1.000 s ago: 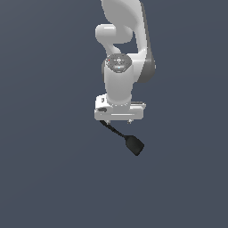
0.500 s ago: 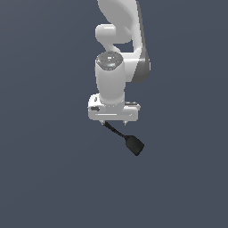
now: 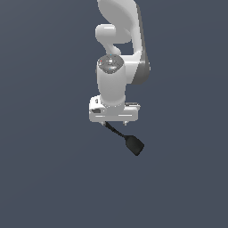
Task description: Pick up the object and move it to a goal position.
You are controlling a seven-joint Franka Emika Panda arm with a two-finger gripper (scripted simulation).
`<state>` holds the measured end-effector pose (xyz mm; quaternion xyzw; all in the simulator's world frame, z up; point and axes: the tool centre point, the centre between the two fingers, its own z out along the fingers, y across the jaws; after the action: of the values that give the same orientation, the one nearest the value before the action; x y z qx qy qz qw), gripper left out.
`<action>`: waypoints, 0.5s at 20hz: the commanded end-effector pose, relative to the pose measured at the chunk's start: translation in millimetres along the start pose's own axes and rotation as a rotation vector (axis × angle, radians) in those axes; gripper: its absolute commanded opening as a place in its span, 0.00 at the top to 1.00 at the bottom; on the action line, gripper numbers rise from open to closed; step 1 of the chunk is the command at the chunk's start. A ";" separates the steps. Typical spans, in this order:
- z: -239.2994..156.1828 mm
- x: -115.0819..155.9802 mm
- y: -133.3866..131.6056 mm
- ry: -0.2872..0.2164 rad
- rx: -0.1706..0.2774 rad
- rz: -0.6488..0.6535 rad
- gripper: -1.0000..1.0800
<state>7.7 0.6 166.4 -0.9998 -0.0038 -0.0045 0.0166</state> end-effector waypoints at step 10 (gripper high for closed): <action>30.3 -6.0 -2.6 -0.008 -0.019 -0.263 0.04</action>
<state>3.1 3.4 141.3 -0.9936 -0.1128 -0.0030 0.0078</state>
